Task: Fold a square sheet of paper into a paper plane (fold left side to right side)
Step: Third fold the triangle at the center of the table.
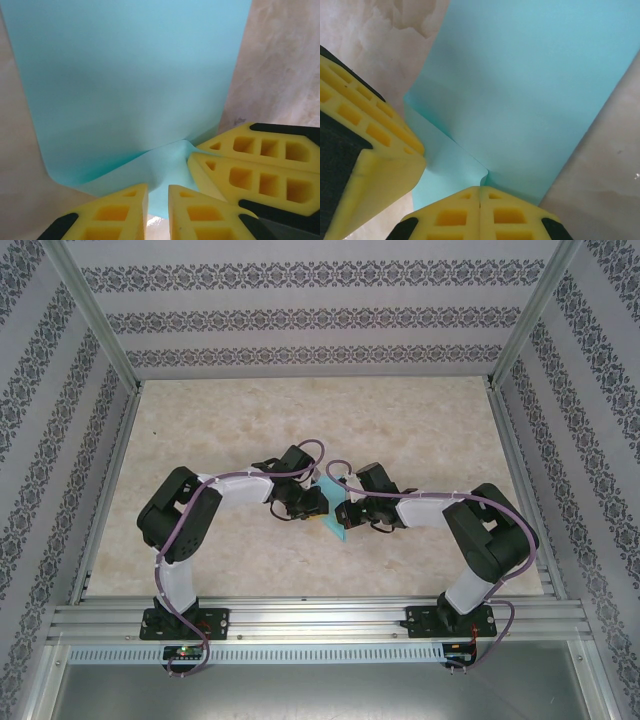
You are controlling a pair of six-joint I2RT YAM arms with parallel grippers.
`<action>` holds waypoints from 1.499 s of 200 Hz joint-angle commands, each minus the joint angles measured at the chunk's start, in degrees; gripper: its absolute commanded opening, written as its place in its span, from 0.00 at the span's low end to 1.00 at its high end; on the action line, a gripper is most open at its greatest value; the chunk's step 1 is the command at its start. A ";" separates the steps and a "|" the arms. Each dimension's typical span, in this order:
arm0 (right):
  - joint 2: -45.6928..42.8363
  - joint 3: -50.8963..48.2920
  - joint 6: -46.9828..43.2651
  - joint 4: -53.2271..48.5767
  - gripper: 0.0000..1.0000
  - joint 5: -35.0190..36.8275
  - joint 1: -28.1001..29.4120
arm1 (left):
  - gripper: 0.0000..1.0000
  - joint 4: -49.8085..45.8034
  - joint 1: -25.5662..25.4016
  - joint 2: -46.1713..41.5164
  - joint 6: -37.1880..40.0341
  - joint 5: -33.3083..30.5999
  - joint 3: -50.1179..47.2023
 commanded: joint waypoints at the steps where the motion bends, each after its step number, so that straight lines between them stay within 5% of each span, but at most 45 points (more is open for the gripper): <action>1: 3.55 -0.84 -0.76 -4.99 0.00 2.39 -0.39 | 0.20 1.93 -0.74 1.03 0.16 -0.88 -0.60; 76: 3.08 -0.27 -0.59 -5.31 0.00 2.05 -0.51 | 0.19 1.47 -0.74 2.46 0.54 -2.13 -0.85; 174: -9.88 3.17 0.08 -12.91 0.35 3.53 -2.60 | 0.18 0.42 -0.74 3.71 1.04 -4.22 -1.54; 203: -15.09 1.62 0.32 -16.24 0.35 2.14 -3.38 | 0.18 0.53 -0.74 3.67 0.92 -4.23 -1.47; 245: -17.60 -2.54 8.81 -9.83 0.30 -9.87 -1.03 | 0.18 0.53 -0.82 3.58 0.86 -4.31 -1.13; 300: -13.09 -1.13 9.61 -9.93 0.29 -10.68 1.68 | 0.17 0.08 -0.82 3.82 1.22 -4.49 -0.60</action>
